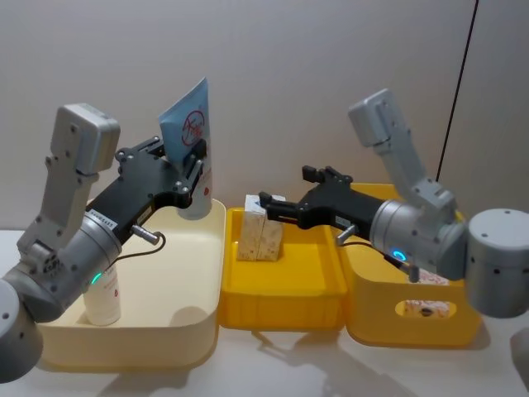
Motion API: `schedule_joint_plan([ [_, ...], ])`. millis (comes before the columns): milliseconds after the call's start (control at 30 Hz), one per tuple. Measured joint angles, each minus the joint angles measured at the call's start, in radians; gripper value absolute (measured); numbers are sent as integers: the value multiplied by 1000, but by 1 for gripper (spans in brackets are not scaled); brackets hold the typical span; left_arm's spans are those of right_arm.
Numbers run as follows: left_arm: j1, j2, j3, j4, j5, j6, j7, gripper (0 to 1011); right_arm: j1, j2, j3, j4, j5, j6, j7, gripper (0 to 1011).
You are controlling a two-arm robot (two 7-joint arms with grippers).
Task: Bimanual collaborative sorting of washing and personal care products
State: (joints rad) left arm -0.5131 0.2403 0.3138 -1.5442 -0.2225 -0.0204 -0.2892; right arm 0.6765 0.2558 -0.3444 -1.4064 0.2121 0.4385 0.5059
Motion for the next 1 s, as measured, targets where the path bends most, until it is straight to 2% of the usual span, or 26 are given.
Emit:
schedule_joint_plan([
  [267,3,-5,-6,0,6,1,-3,283,50,-8,-42,68,10,-34,73,1001],
  [600,4,-13,-9,9,12,2,-8,283,95,-21,-77,124,52,-32,171,1001],
  [1000,2,-18,-8,15,14,3,-13,283,121,-37,-103,155,64,-35,191,1001],
])
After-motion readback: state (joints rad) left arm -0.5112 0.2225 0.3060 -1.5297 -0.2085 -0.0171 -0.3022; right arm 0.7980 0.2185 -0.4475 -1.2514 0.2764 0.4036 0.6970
